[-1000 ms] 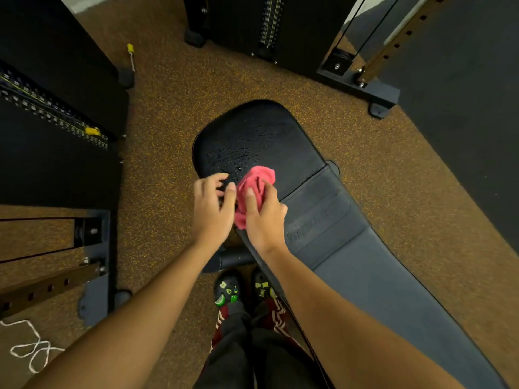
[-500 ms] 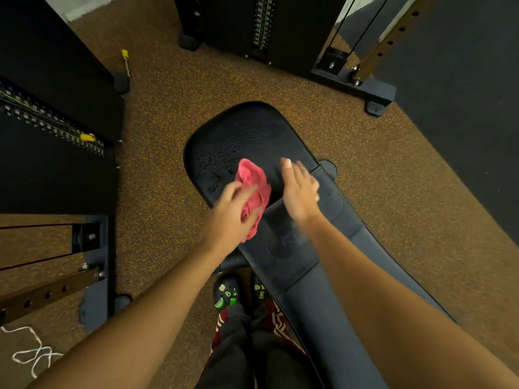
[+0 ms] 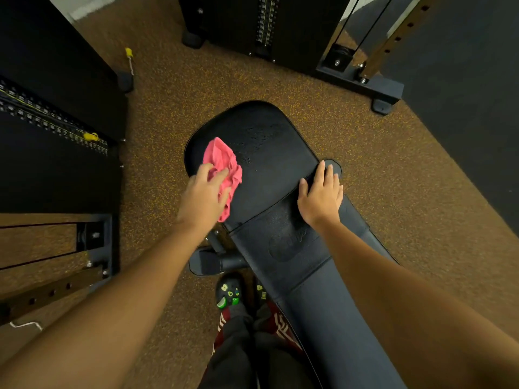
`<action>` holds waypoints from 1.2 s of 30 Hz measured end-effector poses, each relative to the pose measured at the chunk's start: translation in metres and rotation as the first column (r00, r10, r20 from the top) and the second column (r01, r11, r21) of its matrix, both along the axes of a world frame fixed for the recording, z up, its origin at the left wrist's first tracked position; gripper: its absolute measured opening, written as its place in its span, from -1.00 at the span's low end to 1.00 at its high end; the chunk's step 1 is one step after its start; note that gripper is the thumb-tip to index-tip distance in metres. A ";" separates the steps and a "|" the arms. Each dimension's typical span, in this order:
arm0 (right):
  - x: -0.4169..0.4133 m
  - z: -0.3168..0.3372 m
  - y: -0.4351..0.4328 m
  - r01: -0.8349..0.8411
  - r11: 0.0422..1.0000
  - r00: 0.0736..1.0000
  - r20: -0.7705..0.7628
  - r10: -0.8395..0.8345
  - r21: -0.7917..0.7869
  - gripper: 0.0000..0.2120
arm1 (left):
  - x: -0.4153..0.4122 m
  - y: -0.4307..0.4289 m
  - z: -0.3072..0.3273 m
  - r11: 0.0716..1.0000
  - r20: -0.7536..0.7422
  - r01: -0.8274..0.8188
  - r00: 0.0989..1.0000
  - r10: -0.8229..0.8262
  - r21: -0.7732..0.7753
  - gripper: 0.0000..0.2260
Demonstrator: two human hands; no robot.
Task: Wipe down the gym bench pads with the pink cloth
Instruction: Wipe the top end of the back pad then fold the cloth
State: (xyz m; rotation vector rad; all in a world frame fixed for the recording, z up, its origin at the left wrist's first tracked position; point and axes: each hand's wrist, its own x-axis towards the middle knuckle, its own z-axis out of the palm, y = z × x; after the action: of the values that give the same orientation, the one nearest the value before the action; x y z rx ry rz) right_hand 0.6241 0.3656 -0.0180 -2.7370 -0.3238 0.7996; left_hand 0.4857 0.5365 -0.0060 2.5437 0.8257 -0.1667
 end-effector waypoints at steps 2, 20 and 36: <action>-0.005 -0.002 0.003 0.007 1.000 0.999 0.036 -0.007 -0.010 -0.42 | -0.008 -0.013 0.000 0.993 0.031 0.109 0.994 -0.108 -0.044 -0.60; -0.010 -0.013 0.006 0.030 1.000 0.987 0.158 -0.028 -0.009 -0.44 | -0.028 0.001 -0.001 0.850 0.119 0.518 0.854 -0.507 -0.098 -0.66; -0.010 -0.013 0.006 0.035 0.999 0.989 0.144 -0.033 -0.013 -0.43 | -0.009 0.007 -0.006 0.968 0.013 0.113 0.993 -0.120 0.226 -0.68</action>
State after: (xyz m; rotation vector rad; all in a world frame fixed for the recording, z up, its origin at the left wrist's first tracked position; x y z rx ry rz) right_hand 0.6140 0.3718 -0.0305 -2.8136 -0.2997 0.5997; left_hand 0.4762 0.5435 -0.0121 2.8026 0.7204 -0.0793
